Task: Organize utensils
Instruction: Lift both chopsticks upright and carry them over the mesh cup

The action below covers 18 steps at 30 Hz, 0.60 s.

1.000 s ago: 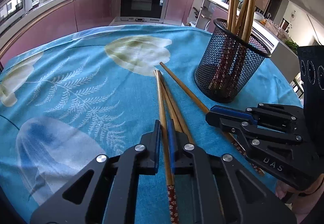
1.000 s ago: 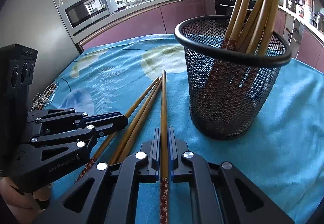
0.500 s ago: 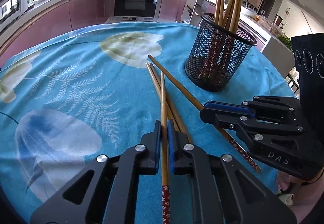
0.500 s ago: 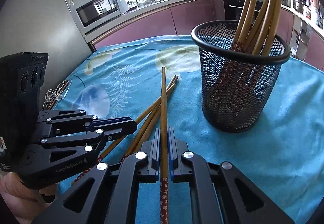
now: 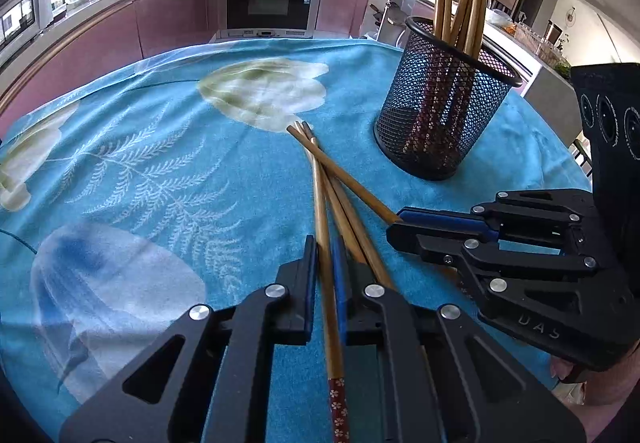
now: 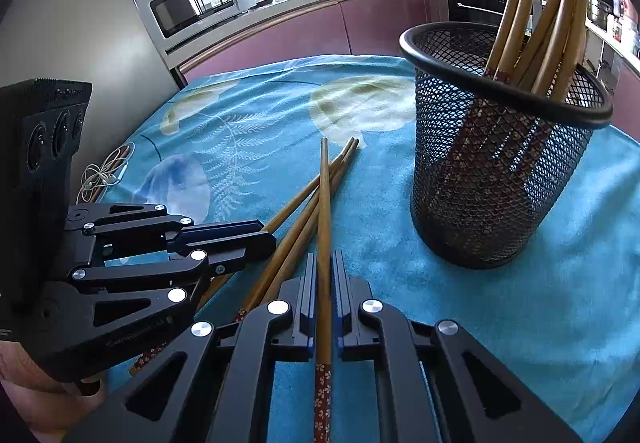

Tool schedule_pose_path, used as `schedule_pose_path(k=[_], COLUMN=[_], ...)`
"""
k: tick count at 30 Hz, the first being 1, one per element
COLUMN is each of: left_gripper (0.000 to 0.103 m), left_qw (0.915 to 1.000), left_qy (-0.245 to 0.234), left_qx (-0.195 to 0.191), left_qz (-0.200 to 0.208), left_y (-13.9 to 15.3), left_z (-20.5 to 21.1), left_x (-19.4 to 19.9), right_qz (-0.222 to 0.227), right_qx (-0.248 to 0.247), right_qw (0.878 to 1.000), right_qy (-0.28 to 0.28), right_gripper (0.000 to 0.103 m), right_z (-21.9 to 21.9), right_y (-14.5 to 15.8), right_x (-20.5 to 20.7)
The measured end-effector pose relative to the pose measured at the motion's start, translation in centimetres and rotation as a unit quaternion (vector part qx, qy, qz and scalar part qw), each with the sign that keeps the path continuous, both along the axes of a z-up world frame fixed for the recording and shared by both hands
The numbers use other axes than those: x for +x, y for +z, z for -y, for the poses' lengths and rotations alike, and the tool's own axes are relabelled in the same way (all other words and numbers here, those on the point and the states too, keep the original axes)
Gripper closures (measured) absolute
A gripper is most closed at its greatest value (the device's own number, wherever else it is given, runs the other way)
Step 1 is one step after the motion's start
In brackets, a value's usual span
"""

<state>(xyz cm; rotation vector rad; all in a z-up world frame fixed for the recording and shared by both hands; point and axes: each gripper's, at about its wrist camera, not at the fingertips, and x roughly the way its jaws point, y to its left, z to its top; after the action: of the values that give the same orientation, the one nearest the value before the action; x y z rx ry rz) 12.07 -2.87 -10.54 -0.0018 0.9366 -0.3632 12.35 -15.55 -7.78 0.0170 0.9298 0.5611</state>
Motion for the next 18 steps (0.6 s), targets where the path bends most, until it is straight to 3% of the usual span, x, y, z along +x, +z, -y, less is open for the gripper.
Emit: schedule_pose_path(k=[6, 18], left_gripper=[0.096, 0.096], left_qw=[0.9996, 0.9936], left_qy=[-0.004, -0.04], left_qx=[-0.025, -0.084], left_qz=[0.01, 0.064], left_y=[1.3, 7.3], left_z=[-0.3, -0.8], left_x=[-0.7, -2.9], right_qz=[0.027, 0.086], right_qx=[0.034, 0.078], right_qw=[0.999, 0.993], right_qy=[0.0, -0.016], right_gripper=[0.097, 0.097], right_z=[1.7, 4.6], right_y=[2.1, 6.8], right_x=[-1.2, -3.1])
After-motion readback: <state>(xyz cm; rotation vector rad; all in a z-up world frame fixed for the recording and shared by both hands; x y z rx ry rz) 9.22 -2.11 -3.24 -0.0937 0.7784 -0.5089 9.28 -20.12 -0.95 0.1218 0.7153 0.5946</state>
